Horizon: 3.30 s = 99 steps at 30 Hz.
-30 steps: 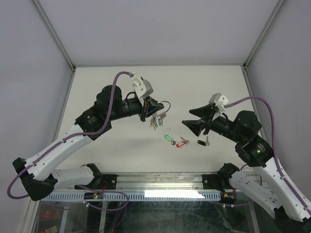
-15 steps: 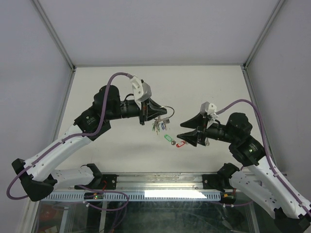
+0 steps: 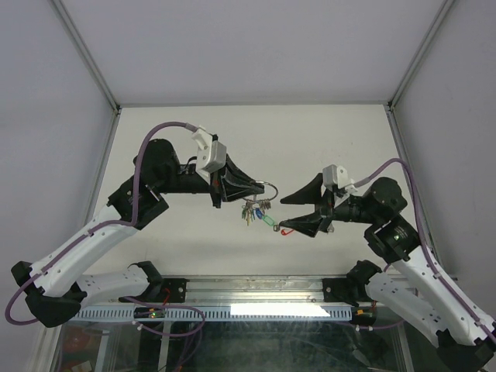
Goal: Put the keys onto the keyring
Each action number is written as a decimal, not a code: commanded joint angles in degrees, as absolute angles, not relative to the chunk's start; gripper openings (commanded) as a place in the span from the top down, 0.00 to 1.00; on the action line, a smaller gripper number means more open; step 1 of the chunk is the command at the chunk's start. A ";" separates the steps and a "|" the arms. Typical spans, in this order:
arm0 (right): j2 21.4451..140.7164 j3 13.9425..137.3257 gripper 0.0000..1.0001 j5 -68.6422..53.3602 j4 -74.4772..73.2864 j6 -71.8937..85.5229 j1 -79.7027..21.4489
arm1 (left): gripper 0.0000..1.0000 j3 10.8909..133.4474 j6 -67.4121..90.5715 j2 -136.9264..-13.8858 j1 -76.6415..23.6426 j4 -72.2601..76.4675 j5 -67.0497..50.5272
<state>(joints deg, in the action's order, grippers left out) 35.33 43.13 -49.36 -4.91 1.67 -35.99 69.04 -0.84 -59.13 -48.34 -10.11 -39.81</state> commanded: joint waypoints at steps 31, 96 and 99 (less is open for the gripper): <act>45.08 45.08 0.54 -54.58 14.08 9.09 -39.75 | 1.00 70.58 -0.08 -58.27 -48.62 -5.45 -44.97; 34.73 37.16 0.43 -23.34 16.73 -5.32 -41.93 | 1.00 68.99 0.29 -56.16 -48.62 -5.44 -26.71; 35.78 37.49 0.46 -19.22 17.44 -6.73 -44.40 | 1.00 68.91 0.44 -56.16 -48.66 -5.50 -26.76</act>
